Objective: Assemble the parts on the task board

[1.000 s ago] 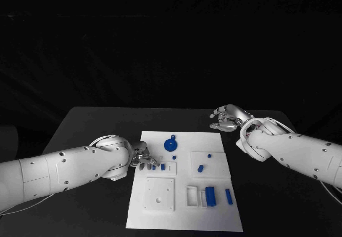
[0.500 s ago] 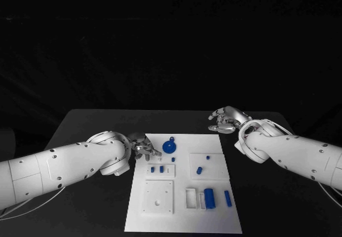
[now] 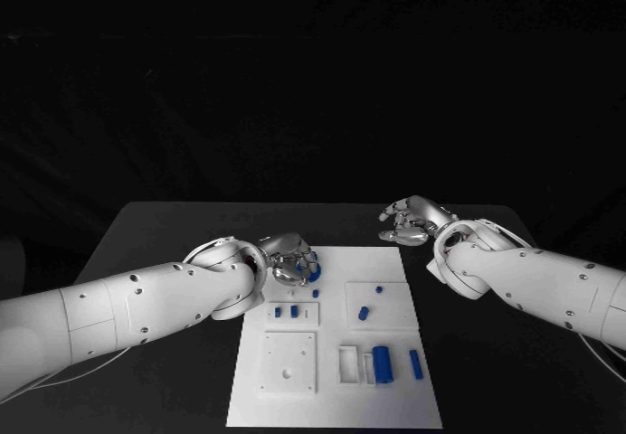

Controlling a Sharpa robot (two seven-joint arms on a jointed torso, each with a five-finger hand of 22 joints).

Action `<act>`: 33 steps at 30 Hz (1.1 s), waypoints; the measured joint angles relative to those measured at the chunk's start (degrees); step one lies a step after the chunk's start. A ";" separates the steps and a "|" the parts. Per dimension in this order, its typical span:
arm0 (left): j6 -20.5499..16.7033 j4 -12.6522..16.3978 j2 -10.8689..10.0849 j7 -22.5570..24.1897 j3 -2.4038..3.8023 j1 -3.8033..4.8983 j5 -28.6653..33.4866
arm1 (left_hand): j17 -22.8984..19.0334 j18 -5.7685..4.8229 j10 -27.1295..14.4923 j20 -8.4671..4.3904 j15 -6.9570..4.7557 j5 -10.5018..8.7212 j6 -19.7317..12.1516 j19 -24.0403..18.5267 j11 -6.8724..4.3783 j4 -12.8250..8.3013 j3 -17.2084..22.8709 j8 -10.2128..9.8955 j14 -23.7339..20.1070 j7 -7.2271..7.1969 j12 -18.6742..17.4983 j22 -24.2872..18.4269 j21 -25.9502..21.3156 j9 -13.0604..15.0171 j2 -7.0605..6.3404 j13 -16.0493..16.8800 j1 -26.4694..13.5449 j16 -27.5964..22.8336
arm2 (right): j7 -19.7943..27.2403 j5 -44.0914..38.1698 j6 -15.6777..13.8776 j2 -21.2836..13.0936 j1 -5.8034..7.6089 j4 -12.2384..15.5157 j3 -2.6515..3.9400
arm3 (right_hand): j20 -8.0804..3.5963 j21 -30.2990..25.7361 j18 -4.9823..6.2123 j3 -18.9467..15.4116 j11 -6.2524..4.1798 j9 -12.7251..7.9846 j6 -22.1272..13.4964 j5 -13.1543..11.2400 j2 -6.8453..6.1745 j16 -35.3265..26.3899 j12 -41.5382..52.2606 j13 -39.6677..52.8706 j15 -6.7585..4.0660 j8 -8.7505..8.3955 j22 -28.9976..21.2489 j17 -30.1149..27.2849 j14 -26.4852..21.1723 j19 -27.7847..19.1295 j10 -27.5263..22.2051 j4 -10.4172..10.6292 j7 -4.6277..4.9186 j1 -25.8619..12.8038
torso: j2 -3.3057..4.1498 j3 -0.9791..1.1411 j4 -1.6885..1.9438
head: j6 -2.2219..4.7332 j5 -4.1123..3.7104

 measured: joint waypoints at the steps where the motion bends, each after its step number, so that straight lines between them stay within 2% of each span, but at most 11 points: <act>1: -0.14 -0.53 0.44 0.32 -0.18 -0.01 -0.84 | 0.02 -0.03 0.16 -0.09 -0.10 -1.69 0.04 0.13 0.11 0.15 -0.46 0.00 0.11 -0.03 -0.32 0.08 0.00 -0.25 -0.12 -0.35 0.05 0.21 | 0.01 0.01 0.00 0.03 0.00 0.00 0.00 | 0.00 0.00 0.00 0.00 0.00 0.00 0.00 0.00 0.00 0.00 0.00 0.00 0.00 0.00 0.00 0.00 0.00 0.00 0.00 0.00 0.00 0.00 | 0.00 -0.01 0.01 | 0.00 -0.01; 4: -0.63 -1.90 1.89 1.20 -0.80 -0.04 -3.78 | 0.19 -0.39 0.73 -0.36 -0.27 -4.16 -0.10 0.88 0.10 0.68 -1.12 -0.05 0.70 -0.18 -0.85 0.24 0.00 -0.98 -1.00 -1.21 -0.27 0.68 | 0.02 0.08 0.02 0.08 0.00 0.00 0.00 | 0.00 0.00 0.00 0.00 0.00 0.00 0.00 0.00 0.00 0.00 0.00 0.00 0.00 0.00 0.00 0.00 0.00 0.00 0.00 0.00 -0.01 0.00 | 0.00 -0.03 0.00 | -0.02 -0.02; 6: -0.86 -2.38 2.59 1.58 -1.13 -0.06 -5.51 | 0.54 -0.49 0.96 -0.55 -0.41 -4.49 -0.30 1.64 -0.11 0.88 -1.31 -0.36 1.42 -0.38 -1.20 0.46 0.22 -1.30 -1.27 -1.55 -0.44 1.52 | 0.03 0.12 0.03 0.08 0.00 0.00 0.00 | 0.00 0.00 0.00 0.00 0.00 0.00 0.01 0.00 0.00 0.00 0.00 -0.06 0.00 0.00 0.00 0.00 0.00 0.00 0.00 0.00 -0.01 0.00 | 0.02 -0.03 -0.01 | -0.04 -0.07; 10: -1.21 -3.48 3.89 2.13 -2.22 -0.15 -9.46 | 1.30 -0.31 1.67 -0.81 -0.65 -4.50 0.17 2.69 -0.22 1.13 -1.57 -0.38 2.15 -0.83 -1.70 0.99 0.94 -2.00 -1.63 -2.32 -0.07 3.26 | 0.03 0.20 0.05 0.08 0.00 0.00 0.00 | 0.00 0.00 0.00 -0.16 0.00 0.00 0.01 0.01 0.00 0.00 0.00 -0.06 0.00 0.00 0.00 0.00 0.00 0.00 0.00 0.16 -0.02 0.00 | 0.04 -0.07 -0.02 | -0.08 -0.17; 12: -1.21 -3.87 4.35 2.23 -2.46 -0.28 -10.91 | 1.61 -0.31 1.67 -1.02 -0.68 -4.49 0.24 2.98 -0.22 1.28 -1.72 -0.61 2.17 -0.76 -1.77 1.25 1.16 -2.28 -1.85 -2.64 0.17 4.00 | 0.03 0.23 0.06 0.09 0.00 0.00 0.00 | 0.01 0.00 0.00 -0.16 0.00 0.00 0.02 0.22 0.03 0.00 0.00 -0.06 0.00 0.01 0.00 0.00 0.00 -0.01 0.00 0.16 -0.04 -0.03 | 0.04 -0.07 -0.02 | -0.13 -0.24; 14: -1.07 -4.33 4.88 2.24 -2.55 -0.42 -12.45 | 1.78 -0.31 1.68 -1.10 -0.60 -4.49 0.39 3.39 -0.22 1.53 -1.98 -0.61 2.43 -0.60 -2.16 1.46 1.54 -2.48 -2.01 -2.92 0.01 4.38 | 0.03 0.26 0.08 0.13 0.00 0.00 0.00 | 0.01 0.00 0.00 -0.16 0.00 -0.02 0.07 0.22 0.18 0.00 0.00 -0.11 0.00 0.30 0.00 0.00 0.00 -0.01 0.00 0.16 -0.09 -0.18 | 0.04 -0.07 -0.02 | -0.13 -0.29; 19: -0.42 -5.09 5.76 2.12 -2.63 -0.82 -14.76 | 2.03 -0.31 0.22 -1.32 -0.09 -4.49 -0.02 4.43 0.38 3.20 -2.84 -1.71 2.94 -1.02 -4.42 2.01 2.24 -3.40 -3.65 -4.36 -1.63 5.53 | 0.04 0.32 0.11 0.20 0.00 -0.01 0.00 | 0.01 0.00 0.00 -0.16 0.00 -0.05 -0.17 0.49 0.23 0.00 0.23 -0.12 0.00 0.30 0.00 -0.04 0.00 -0.01 0.00 0.16 -0.03 -0.23 | 0.05 -0.07 -0.04 | -0.16 -0.32; 28: 0.73 -6.96 6.82 1.88 -2.71 -1.61 -16.98 | 2.03 -0.33 0.18 -1.40 -0.09 -4.49 -0.02 4.53 0.41 3.72 -2.73 -1.71 2.94 -1.02 -5.15 2.44 2.65 -3.77 -3.66 -5.17 -1.64 5.93 | 0.05 0.41 0.15 0.19 0.00 0.02 0.00 | -0.03 0.00 0.00 -0.16 0.00 -0.04 -0.19 0.50 0.23 0.00 0.23 -0.18 0.00 0.30 0.00 -0.04 0.00 0.22 0.00 0.16 -0.03 -0.23 | 0.04 -0.03 0.02 | -0.29 -0.46; 31: 0.88 -7.56 7.12 1.87 -2.71 -1.80 -17.46 | 2.03 -0.32 0.17 -1.40 -0.09 -4.48 0.25 4.53 0.40 3.90 -2.43 -1.71 2.94 -0.75 -5.24 2.57 2.67 -3.82 -2.85 -5.39 -0.83 6.20 | 0.06 0.46 0.16 0.17 0.00 0.03 0.00 | -0.03 0.00 0.00 -0.28 0.00 -0.04 -0.19 0.78 0.23 0.00 0.23 -0.18 0.00 0.30 0.00 -0.04 0.00 0.22 0.00 0.04 -0.03 -0.23 | 0.04 -0.03 0.02 | -0.32 -0.53; 33: 0.95 -7.90 7.30 1.86 -2.71 -1.97 -17.70 | 2.03 -0.33 0.09 -1.40 -0.10 -3.97 0.80 4.52 0.32 3.34 -1.88 -1.71 2.94 -0.80 -5.51 2.75 2.67 -3.88 -1.76 -5.62 0.26 6.20 | 0.07 0.49 0.17 0.17 0.00 0.03 0.00 | -0.03 0.00 0.00 -0.32 0.00 -0.04 -0.19 0.78 0.23 0.00 0.23 -0.21 0.00 0.30 0.00 -0.04 0.00 0.22 0.00 0.00 -0.04 -0.23 | 0.04 -0.03 0.02 | -0.36 -0.54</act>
